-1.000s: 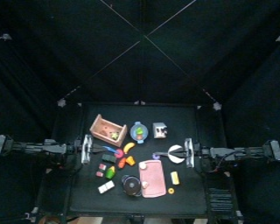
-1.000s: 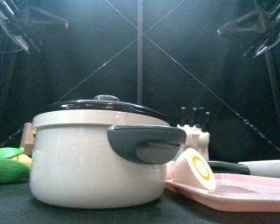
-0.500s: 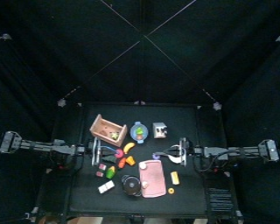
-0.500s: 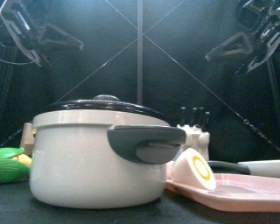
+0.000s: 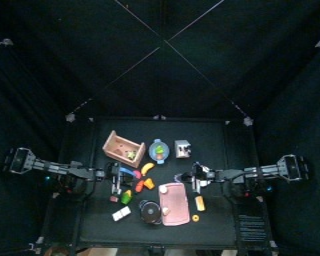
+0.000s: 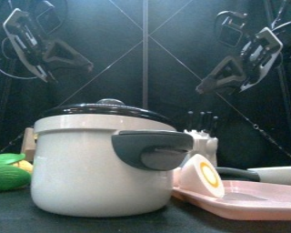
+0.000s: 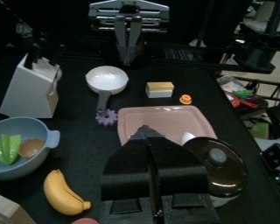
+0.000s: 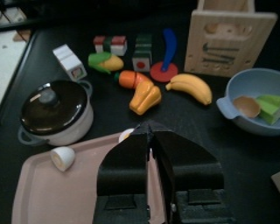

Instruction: Grab egg bottom

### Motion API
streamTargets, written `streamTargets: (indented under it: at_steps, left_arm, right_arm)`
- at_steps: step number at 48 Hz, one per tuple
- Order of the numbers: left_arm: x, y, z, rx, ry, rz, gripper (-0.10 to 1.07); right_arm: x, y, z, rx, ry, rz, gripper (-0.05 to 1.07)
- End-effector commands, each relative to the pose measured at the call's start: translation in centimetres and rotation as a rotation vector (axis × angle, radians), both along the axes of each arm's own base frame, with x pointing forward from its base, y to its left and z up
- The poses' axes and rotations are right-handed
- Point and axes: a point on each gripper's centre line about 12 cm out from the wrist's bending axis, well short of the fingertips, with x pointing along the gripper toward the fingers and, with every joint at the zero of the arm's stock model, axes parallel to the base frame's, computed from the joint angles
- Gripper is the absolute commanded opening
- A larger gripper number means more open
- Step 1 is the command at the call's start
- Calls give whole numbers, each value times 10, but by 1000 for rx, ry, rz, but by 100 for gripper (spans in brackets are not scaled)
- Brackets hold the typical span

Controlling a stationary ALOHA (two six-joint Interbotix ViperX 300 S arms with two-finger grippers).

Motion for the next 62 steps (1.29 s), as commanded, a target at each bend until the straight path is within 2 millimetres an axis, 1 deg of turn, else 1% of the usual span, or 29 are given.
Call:
streamTargets:
  at_steps: [1,8,15,23,28,34,40,54,62]
  left_arm:
    - [5,-7,1,-6,-6,-21,-3]
    - [10,-12,-5,-8,16,-35,-3]
    - [15,-13,-11,-7,35,-35,-3]
    - [17,-13,-13,-7,29,-32,-3]
    - [17,-13,-12,-6,21,-34,-3]
    - [17,-13,-11,-8,12,-32,-3]
    - [17,-13,-10,-8,7,-32,-3]
    - [17,-13,-11,-6,9,-32,-3]
    - [17,-13,-11,-10,11,-30,-3]
  right_arm:
    - [15,4,-3,1,14,12,8]
    - [32,6,-19,-3,66,20,20]
    - [48,13,-32,-6,109,39,41]
    - [60,18,-47,-9,161,55,67]
    - [66,22,-52,-7,172,63,80]
    - [74,24,-59,-8,189,67,92]
    - [82,25,-66,-13,207,71,98]
    - [93,25,-84,-24,303,80,97]
    - [98,25,-88,-27,321,82,97]
